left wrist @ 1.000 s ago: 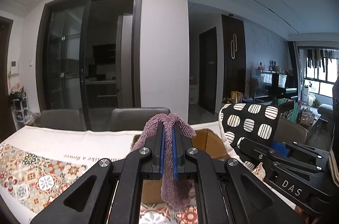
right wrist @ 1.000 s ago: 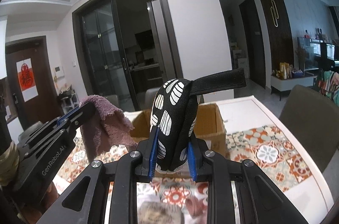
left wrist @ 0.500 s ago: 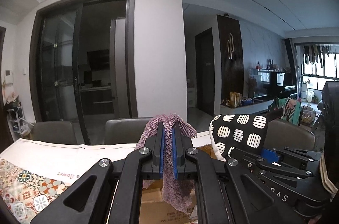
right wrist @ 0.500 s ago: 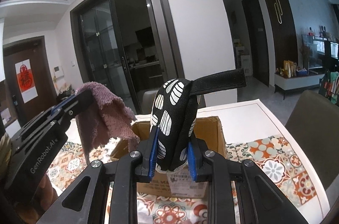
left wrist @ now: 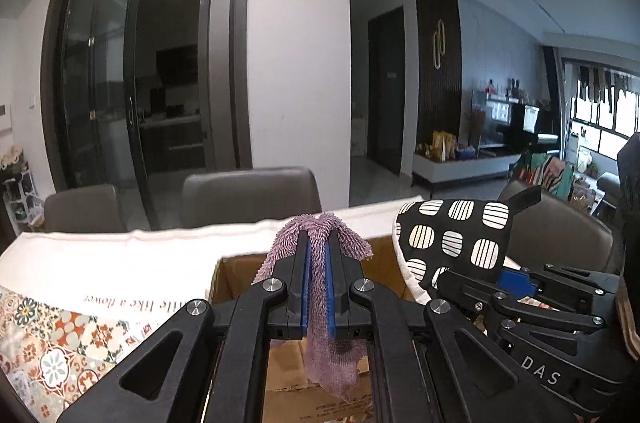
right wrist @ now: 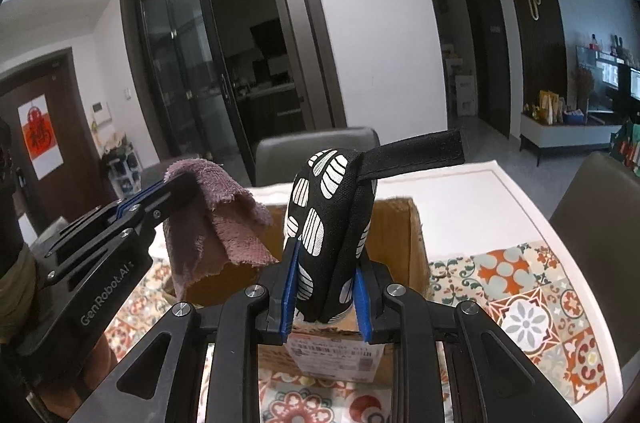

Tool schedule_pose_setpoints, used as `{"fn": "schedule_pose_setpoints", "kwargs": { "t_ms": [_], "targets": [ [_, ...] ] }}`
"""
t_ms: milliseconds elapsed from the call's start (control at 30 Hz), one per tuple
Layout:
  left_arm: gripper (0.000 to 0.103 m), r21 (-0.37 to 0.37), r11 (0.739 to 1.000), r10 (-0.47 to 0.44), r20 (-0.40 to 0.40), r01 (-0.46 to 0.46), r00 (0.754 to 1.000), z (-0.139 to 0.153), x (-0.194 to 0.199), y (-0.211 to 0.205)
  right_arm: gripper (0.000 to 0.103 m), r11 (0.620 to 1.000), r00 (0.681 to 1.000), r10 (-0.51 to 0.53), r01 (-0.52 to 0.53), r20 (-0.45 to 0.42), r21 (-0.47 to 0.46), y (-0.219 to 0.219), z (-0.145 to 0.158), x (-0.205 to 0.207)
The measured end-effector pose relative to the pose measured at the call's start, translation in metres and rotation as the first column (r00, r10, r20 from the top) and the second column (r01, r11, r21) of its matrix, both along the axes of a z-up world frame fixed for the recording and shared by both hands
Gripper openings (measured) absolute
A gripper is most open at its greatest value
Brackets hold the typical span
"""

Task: Organize soft objects
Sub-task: 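Lift the towel with left tool while right tool carries the eye mask over the box, then open left tool to drop the towel in the box while right tool releases the mask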

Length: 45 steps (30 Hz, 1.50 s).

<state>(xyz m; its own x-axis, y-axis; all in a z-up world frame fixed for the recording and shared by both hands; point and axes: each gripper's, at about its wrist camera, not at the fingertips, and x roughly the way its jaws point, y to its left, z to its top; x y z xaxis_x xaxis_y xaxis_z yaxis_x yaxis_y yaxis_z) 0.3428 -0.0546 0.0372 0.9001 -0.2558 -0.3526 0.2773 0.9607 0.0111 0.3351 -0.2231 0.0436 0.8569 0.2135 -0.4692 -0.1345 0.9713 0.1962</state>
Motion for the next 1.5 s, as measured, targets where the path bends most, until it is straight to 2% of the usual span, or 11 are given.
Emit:
{"fn": "schedule_pose_setpoints", "kwargs": {
  "t_ms": [267, 367, 433, 500, 600, 900, 1267, 1367, 1500],
  "targets": [
    [0.010, 0.033, 0.999, -0.005, -0.090, 0.008, 0.996, -0.019, 0.018, -0.008, 0.026, 0.999, 0.998, 0.027, -0.029, -0.063, -0.032, 0.003, -0.017, 0.015],
    [0.022, 0.031, 1.000, 0.004, -0.097, -0.001, 0.995, -0.022, 0.020, -0.008, 0.027, 0.999, 0.998, 0.031, -0.033, -0.062, -0.042, 0.005, -0.018, 0.017],
    [0.038, 0.024, 1.000, 0.012, -0.095, -0.010, 0.995, -0.022, 0.019, -0.005, 0.028, 0.998, 0.997, 0.034, -0.038, -0.065, -0.055, 0.007, -0.018, 0.019],
    [0.042, 0.023, 1.000, 0.023, -0.091, -0.021, 0.996, -0.022, 0.018, -0.004, 0.039, 0.997, 0.997, 0.028, -0.032, -0.066, -0.069, 0.010, -0.019, 0.020],
    [0.047, 0.029, 0.999, 0.035, -0.090, -0.032, 0.995, -0.021, 0.017, -0.002, 0.044, 0.998, 0.997, 0.006, -0.011, -0.071, -0.068, 0.008, -0.020, 0.021],
    [0.048, 0.045, 0.998, 0.050, -0.071, -0.046, 0.996, -0.018, -0.005, 0.001, 0.044, 0.998, 0.997, -0.030, 0.026, -0.068, -0.063, 0.001, -0.018, 0.008],
    [0.052, 0.043, 0.998, 0.053, -0.006, -0.053, 0.999, 0.004, -0.053, 0.005, 0.045, 0.997, 0.999, -0.052, 0.052, -0.009, -0.063, -0.002, 0.008, -0.032],
    [0.053, 0.039, 0.997, 0.061, 0.005, -0.061, 0.998, 0.008, -0.068, 0.008, 0.056, 0.995, 0.998, -0.064, 0.066, 0.021, -0.071, 0.000, 0.014, -0.048],
    [0.054, 0.033, 0.998, 0.062, 0.009, -0.062, 0.998, 0.012, -0.085, 0.008, 0.057, 0.993, 0.996, -0.071, 0.075, 0.050, -0.086, 0.003, 0.022, -0.071]
  ]
}}
